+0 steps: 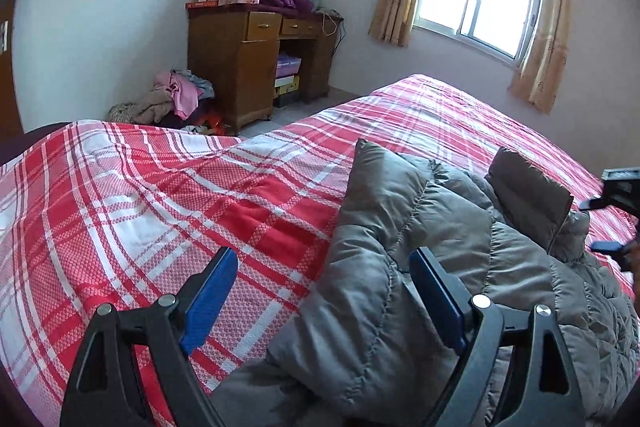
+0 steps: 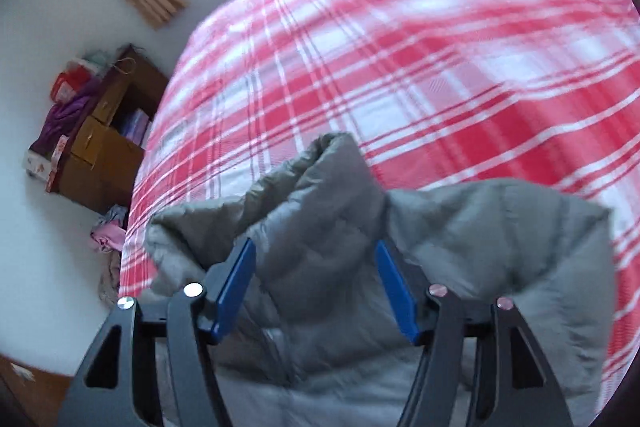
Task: Fold large clothes
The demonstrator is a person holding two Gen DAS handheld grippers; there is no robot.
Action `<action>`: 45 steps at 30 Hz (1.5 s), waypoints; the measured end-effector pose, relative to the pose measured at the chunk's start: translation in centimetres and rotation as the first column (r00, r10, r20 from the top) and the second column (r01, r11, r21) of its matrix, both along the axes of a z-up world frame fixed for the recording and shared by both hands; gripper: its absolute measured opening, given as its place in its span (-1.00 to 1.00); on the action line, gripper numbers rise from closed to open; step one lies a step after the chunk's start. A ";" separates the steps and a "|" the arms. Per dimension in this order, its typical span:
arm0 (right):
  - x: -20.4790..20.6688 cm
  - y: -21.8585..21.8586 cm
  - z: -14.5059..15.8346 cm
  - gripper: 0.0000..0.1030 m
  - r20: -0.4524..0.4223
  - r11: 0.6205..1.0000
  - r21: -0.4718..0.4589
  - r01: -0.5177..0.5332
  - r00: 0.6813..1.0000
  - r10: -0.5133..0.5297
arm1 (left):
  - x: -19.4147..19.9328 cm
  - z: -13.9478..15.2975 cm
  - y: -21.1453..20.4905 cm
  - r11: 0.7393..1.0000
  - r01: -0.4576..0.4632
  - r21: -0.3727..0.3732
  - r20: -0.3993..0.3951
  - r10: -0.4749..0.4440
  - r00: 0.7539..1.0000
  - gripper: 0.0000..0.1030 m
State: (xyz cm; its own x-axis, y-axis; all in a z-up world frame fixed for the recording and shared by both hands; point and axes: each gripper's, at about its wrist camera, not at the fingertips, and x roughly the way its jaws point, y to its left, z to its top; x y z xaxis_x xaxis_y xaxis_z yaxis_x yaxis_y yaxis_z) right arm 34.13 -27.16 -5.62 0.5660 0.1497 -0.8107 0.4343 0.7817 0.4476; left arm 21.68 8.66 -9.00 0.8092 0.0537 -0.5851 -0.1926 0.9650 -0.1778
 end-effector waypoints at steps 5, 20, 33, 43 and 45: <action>3.4 -0.6 -1.7 0.32 -0.069 0.996 0.027 0.080 0.995 -0.078 | 0.3 -0.1 -0.8 0.999 0.029 0.035 -0.003 -0.029 1.000 0.71; -5.3 -1.1 -1.4 -0.75 -0.104 0.979 -0.154 -0.131 0.988 0.115 | 0.9 -0.5 -0.8 0.999 0.044 0.022 -0.029 -0.043 0.999 0.71; -9.7 0.0 -5.4 -0.79 0.096 0.904 -0.398 -0.157 0.973 0.211 | 6.0 9.3 -7.8 0.923 0.379 -0.061 0.011 -0.379 0.925 0.71; -10.1 -0.1 -5.5 -0.79 0.139 0.919 -0.369 -0.135 0.970 0.198 | 17.0 3.4 -14.5 0.939 0.333 -0.082 -0.257 -0.343 0.904 0.61; -10.2 -0.3 -5.6 -0.79 0.148 0.927 -0.352 -0.132 0.970 0.194 | 17.0 2.8 -14.6 0.933 0.342 -0.108 -0.272 -0.359 0.893 -0.39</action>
